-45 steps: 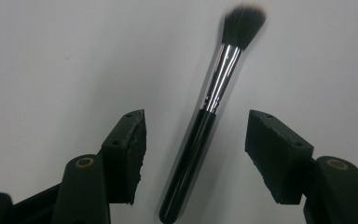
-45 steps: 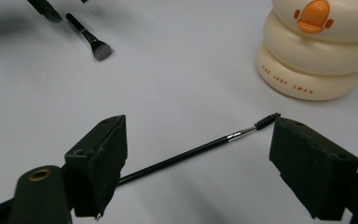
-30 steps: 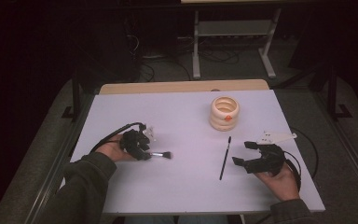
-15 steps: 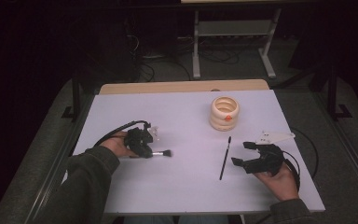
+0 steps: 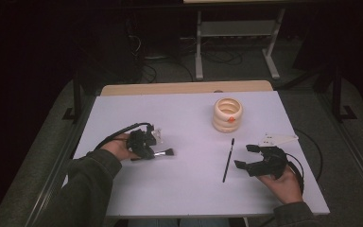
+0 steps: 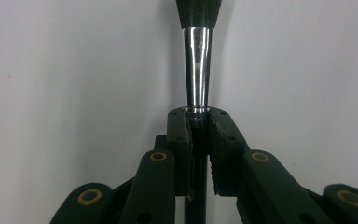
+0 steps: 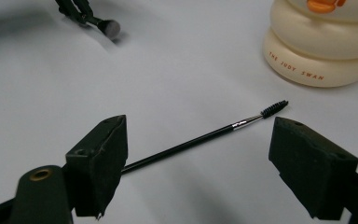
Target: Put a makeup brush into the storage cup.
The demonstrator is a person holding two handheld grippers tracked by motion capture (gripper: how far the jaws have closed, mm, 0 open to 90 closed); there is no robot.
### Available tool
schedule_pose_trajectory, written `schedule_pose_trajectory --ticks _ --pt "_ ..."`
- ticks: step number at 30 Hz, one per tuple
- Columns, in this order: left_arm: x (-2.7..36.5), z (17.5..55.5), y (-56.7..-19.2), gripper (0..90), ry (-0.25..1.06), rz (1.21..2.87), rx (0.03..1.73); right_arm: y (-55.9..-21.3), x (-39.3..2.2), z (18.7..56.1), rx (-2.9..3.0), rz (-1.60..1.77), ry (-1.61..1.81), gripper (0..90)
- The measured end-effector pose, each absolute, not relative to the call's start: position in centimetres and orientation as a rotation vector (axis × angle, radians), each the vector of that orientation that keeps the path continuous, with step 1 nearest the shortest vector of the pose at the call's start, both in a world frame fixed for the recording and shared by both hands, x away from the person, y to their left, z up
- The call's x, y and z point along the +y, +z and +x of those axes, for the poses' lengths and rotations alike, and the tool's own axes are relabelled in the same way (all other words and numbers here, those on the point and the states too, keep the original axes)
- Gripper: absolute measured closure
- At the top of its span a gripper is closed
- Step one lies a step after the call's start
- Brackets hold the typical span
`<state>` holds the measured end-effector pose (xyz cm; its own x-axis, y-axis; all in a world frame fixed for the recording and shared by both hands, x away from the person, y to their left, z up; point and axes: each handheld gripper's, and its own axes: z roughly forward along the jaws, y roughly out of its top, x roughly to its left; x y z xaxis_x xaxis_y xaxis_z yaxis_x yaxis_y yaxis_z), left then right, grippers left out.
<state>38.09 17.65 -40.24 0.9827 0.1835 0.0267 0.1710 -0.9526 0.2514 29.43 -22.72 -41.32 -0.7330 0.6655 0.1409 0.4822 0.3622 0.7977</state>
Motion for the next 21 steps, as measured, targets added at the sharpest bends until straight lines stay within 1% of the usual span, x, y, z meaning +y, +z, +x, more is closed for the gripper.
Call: schedule_pose_trajectory --ticks 2,6,16,21 --pt "17.8 37.8 -39.6 79.7 0.081 2.849 0.267 -41.2 -22.5 29.3 2.417 1.033 1.305 18.7" --pt "18.4 36.9 -37.9 79.7 0.088 2.734 0.295 -41.1 -21.9 29.3 2.427 1.029 1.314 18.9" --pt "18.5 35.1 -36.3 79.7 0.116 2.627 0.299 -40.4 -20.7 29.2 2.461 0.99 1.329 20.0" --pt "19.0 34.7 -35.9 79.7 0.1 2.544 0.339 -40.0 -20.0 29.3 2.48 0.965 1.335 20.0"
